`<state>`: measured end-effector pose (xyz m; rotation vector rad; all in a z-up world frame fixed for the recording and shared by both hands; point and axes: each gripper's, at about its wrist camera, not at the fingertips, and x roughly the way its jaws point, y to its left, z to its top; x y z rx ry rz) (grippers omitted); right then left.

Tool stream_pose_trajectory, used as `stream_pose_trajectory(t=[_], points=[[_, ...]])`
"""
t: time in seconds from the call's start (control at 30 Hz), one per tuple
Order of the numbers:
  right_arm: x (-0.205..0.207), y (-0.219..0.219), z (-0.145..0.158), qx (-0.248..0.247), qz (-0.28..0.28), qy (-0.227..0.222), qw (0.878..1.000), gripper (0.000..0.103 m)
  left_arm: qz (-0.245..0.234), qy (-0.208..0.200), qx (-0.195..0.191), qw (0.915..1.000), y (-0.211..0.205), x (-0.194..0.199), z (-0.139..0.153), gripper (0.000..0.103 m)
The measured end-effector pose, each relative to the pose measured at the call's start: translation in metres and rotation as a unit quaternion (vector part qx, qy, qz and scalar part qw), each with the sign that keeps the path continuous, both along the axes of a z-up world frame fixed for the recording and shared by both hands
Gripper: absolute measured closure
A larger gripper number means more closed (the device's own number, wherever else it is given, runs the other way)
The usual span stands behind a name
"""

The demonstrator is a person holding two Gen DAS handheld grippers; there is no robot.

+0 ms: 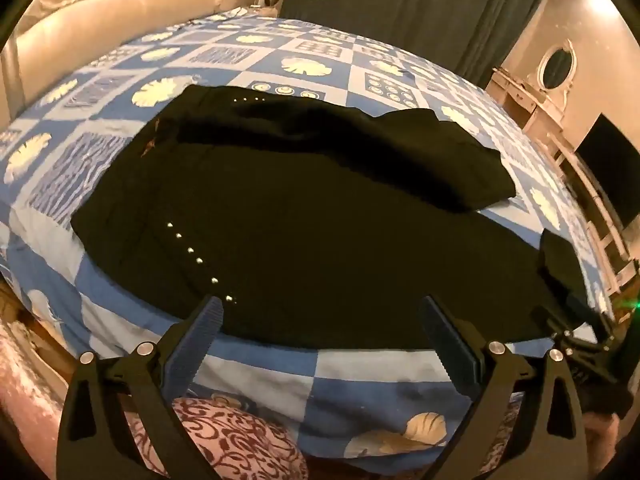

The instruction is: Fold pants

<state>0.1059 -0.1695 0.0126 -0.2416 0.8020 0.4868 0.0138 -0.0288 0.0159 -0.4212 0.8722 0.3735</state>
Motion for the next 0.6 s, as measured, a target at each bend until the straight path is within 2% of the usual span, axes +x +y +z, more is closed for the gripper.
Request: stream_pose_trajectory(t=[0.23, 0.3, 0.6], points=[[0.006, -0.005, -0.005, 0.015, -0.020, 0.022, 0.999, 0.002, 0.010, 0.018, 0.070, 0.9973, -0.005, 0.015, 0.006, 0.005], [0.006, -0.010, -0.004, 0.018, -0.024, 0.022, 0.999, 0.002, 0.010, 0.009, 0.071, 0.9974, -0.007, 0.002, 0.005, 0.005], [0.005, -0.009, -0.005, 0.016, -0.020, 0.021, 0.999, 0.002, 0.013, 0.015, 0.065, 0.9977, -0.007, 0.005, 0.002, 0.005]])
